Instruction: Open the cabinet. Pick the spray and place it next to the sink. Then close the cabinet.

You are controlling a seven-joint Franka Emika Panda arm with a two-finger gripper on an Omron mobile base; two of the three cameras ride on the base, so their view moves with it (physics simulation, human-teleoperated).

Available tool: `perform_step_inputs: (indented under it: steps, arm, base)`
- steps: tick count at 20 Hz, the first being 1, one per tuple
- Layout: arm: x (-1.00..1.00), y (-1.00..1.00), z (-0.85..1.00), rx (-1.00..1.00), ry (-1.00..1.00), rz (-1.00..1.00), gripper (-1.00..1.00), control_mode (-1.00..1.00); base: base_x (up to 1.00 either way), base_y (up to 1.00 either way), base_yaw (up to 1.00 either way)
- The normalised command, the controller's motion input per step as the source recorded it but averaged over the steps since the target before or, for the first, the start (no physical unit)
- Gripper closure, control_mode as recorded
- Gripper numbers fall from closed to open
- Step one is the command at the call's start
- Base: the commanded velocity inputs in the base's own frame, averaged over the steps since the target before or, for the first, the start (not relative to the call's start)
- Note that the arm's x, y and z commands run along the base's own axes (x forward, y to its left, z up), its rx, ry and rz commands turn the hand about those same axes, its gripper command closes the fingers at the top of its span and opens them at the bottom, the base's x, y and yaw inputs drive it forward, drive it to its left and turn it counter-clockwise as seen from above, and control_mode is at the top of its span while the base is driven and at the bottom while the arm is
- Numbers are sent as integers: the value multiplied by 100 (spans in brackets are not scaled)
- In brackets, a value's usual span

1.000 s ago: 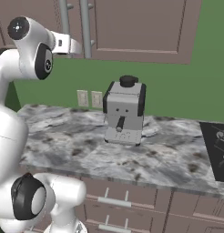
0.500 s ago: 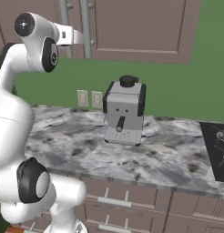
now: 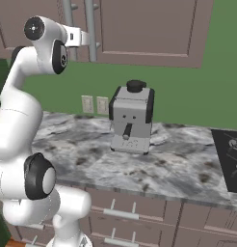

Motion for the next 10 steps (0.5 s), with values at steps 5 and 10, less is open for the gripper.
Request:
perform_step_inputs:
  steps: [5,10]
  arm:
    - [38,0,-7,0,0,0,100,-100]
    - [-24,7,-1,0,0,0,100,-100]
  base:
    - [0,0,0]
    - [0,0,0]
